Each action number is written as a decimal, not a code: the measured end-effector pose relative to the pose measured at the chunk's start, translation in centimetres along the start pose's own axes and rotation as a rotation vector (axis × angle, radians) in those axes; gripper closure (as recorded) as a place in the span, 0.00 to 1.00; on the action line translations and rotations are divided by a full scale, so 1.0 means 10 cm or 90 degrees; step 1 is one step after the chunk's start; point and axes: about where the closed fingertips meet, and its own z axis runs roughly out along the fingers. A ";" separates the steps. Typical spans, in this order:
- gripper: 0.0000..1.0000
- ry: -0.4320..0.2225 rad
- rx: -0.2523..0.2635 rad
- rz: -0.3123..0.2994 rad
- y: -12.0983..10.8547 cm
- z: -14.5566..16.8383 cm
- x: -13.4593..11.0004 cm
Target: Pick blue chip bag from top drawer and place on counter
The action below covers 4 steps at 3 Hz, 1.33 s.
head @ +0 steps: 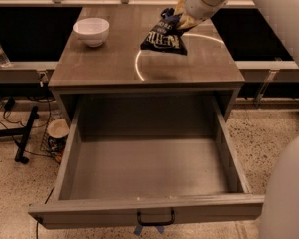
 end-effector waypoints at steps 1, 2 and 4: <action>0.96 0.020 0.032 0.034 0.06 0.31 0.32; 0.66 0.017 0.034 0.067 0.14 0.59 0.43; 0.12 0.002 0.020 0.096 0.18 0.78 0.32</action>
Offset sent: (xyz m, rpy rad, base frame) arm 0.0528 -0.0368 -0.0671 0.0887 -0.0307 -0.1339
